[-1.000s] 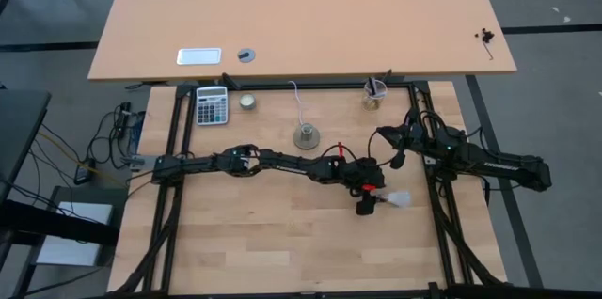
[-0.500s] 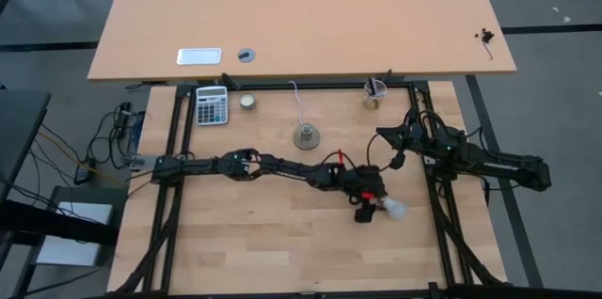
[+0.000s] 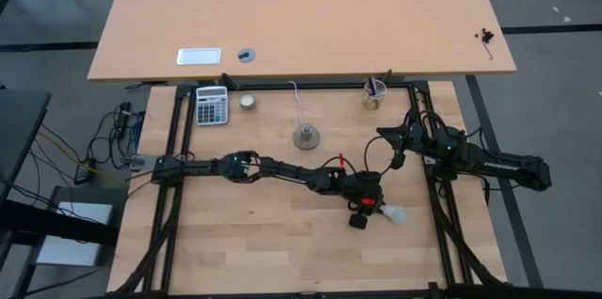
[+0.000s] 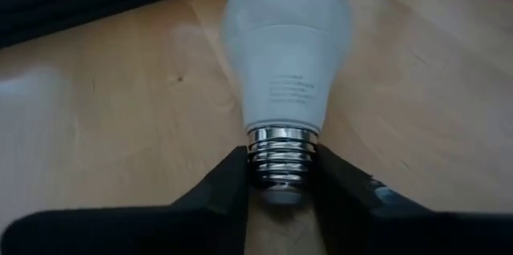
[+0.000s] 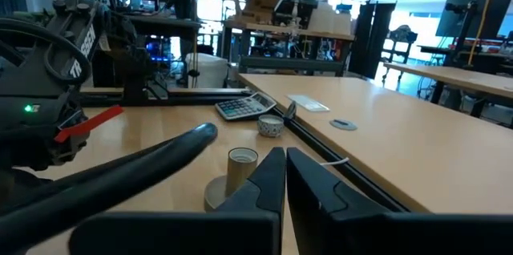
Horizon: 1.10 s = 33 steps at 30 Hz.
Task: Screw lightbulb
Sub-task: Insert the lightbulb into the lamp
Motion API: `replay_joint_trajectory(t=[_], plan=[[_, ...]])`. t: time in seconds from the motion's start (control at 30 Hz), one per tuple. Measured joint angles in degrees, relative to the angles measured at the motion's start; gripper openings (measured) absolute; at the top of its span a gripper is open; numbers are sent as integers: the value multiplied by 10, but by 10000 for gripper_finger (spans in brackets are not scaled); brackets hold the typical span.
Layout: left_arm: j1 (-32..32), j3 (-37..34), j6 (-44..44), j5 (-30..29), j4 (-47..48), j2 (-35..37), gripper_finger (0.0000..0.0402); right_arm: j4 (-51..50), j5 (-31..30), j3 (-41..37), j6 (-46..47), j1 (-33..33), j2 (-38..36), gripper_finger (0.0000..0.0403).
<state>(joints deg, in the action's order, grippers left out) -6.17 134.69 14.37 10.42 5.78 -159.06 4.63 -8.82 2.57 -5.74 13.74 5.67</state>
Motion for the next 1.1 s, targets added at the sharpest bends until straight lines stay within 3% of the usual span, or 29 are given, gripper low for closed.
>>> replay_joint_trajectory(t=[0.37, 0.77, 1.1], plan=[[3, 0, 0, -18, 9, 11, 94, 0, 0, 0, 0, 0, 0, 24], [4, 3, -1, -19, 56, 80, 94, -1, 0, 0, 0, 0, 0, 24], [25, 3, -65, -11, 20, 103, 94, 0, 0, 0, 0, 0, 0, 25]])
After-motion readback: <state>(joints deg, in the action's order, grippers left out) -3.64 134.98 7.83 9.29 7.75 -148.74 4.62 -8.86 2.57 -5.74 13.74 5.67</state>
